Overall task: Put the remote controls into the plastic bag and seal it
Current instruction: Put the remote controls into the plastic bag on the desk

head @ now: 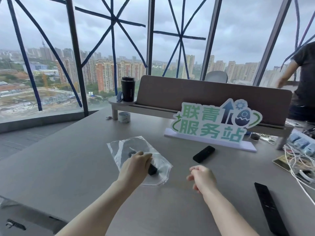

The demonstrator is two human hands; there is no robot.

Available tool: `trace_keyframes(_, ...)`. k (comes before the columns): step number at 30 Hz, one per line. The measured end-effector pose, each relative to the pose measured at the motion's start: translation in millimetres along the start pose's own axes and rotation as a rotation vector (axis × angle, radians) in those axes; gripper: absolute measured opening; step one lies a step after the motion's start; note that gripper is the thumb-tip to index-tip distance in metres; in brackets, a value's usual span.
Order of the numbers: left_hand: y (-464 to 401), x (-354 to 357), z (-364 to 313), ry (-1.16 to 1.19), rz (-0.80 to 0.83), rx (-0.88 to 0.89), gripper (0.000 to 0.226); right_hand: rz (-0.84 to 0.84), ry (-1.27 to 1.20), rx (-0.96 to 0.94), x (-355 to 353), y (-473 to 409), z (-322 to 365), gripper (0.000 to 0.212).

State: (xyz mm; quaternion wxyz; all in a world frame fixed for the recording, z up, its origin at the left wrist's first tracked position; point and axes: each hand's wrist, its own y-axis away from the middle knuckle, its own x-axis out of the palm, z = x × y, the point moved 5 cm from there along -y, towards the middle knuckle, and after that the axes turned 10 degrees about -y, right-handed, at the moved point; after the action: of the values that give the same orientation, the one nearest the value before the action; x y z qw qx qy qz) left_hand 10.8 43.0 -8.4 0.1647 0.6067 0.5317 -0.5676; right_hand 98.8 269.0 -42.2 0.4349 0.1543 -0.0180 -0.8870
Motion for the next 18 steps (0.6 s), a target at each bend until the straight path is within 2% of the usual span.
trace_keyframes(2,1,5,-1,-0.002,0.004,0.016,0.040,-0.157,0.127,-0.018,-24,-28,-5,0.022)
trace_keyframes(4,2,8,-1,-0.011,0.014,0.017,0.038,-0.241,0.263,0.010,-34,-56,-4,0.036)
trace_keyframes(9,6,9,1,0.004,-0.012,0.043,0.055,-0.291,0.503,0.104,-19,-110,-3,0.068)
trace_keyframes(11,4,9,4,-0.008,-0.006,0.034,0.057,-0.308,0.587,0.088,-13,-117,1,0.062)
trace_keyframes(14,-1,10,6,-0.040,0.017,0.015,0.049,-0.248,0.627,0.073,-10,-126,3,0.035)
trace_keyframes(16,-6,13,2,-0.035,0.037,0.000,0.033,-0.134,0.525,0.123,-12,-127,-1,0.021)
trace_keyframes(18,-10,15,-6,-0.030,0.054,-0.010,0.029,0.024,0.313,0.209,-17,-118,-4,0.011)
